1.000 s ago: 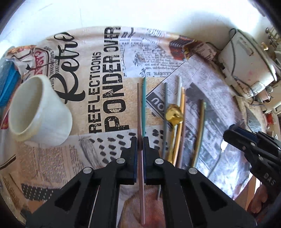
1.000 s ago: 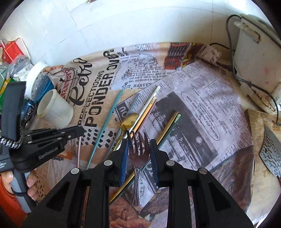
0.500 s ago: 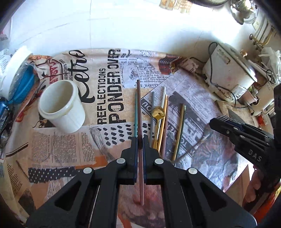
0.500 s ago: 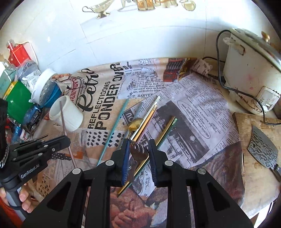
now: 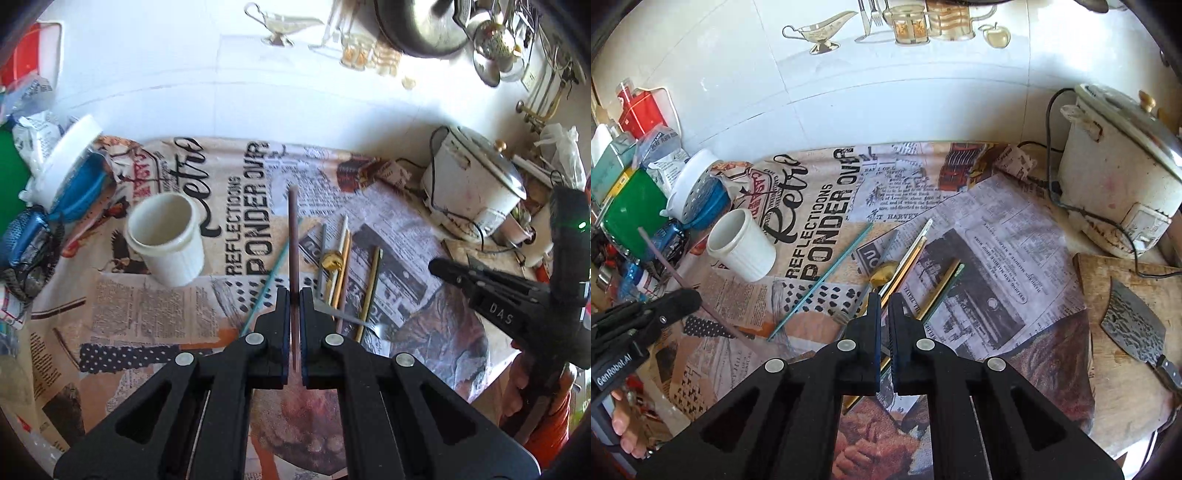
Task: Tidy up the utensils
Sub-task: 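Grasp the silver fork with the right tool while the left tool grasps a pink chopstick, then lift the silver fork with the right tool and carry it toward the white cup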
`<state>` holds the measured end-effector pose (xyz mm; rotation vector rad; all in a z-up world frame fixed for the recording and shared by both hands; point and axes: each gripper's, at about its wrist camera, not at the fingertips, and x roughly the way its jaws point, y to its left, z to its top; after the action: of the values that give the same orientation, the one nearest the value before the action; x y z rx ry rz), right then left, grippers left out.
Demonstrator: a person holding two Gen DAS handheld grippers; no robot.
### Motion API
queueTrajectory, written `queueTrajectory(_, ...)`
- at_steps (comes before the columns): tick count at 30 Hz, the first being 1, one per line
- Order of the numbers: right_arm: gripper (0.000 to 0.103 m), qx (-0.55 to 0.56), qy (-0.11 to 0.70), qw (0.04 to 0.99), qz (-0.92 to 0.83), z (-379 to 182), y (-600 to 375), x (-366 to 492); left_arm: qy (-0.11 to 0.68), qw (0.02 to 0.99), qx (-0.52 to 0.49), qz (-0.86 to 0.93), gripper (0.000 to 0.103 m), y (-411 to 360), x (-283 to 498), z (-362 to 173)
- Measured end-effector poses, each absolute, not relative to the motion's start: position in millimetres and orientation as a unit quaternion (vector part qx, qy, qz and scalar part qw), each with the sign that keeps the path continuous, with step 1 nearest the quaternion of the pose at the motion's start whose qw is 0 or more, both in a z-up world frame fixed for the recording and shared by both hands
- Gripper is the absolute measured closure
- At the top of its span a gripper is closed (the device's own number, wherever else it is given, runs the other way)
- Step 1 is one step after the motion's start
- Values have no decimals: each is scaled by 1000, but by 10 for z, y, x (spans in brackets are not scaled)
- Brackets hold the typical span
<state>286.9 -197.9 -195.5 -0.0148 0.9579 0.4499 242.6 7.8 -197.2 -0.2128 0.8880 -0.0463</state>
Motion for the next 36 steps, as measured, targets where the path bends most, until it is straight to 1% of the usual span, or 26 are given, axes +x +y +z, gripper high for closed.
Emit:
queueTrajectory(1,97,-3,462,860,217,-1973,-1999,2888,423,900,-104,-18,101,96,2410,-1936)
queueTrajectory(3,86,-5,470,857,213,-2021,-2036,2917,416,903,-104,-12,101,122,2391,-1896)
queueTrajectory(4,73,-8,474,856,208,-2057,-2063,2930,413,905,-104,-9,101,138,2383,-1878)
queueTrajectory(5,63,-10,478,854,205,-2103,-2102,2945,409,907,-103,-4,101,143,2380,-1852)
queueTrajectory(7,61,-22,485,850,205,-2190,-2142,2969,404,909,-104,2,101,160,2372,-1823)
queueTrajectory(14,61,-95,533,805,241,-2617,-1952,3083,398,910,-115,21,101,197,2333,-1790)
queueTrajectory(19,61,-151,549,770,288,-2875,-1702,3087,400,908,-119,33,101,208,2302,-1828)
queueTrajectory(21,65,-171,553,758,299,-2952,-1613,3092,401,907,-120,39,101,216,2298,-1850)
queueTrajectory(23,74,-200,559,744,307,-3051,-1522,3091,402,906,-127,43,101,238,2292,-1872)
queueTrajectory(27,78,-235,553,735,314,-3083,-1468,3098,402,903,-141,54,101,283,2280,-1895)
queueTrajectory(31,91,-256,546,731,320,-3100,-1396,3104,399,903,-148,64,101,311,2261,-1891)
queueTrajectory(33,92,-253,543,732,323,-3142,-1384,3111,397,903,-149,69,101,318,2247,-1880)
queueTrajectory(34,95,-250,542,733,326,-3151,-1382,3108,395,904,-149,71,101,320,2240,-1875)
queueTrajectory(36,96,-242,544,736,323,-3143,-1394,3137,393,904,-151,77,101,333,2228,-1865)
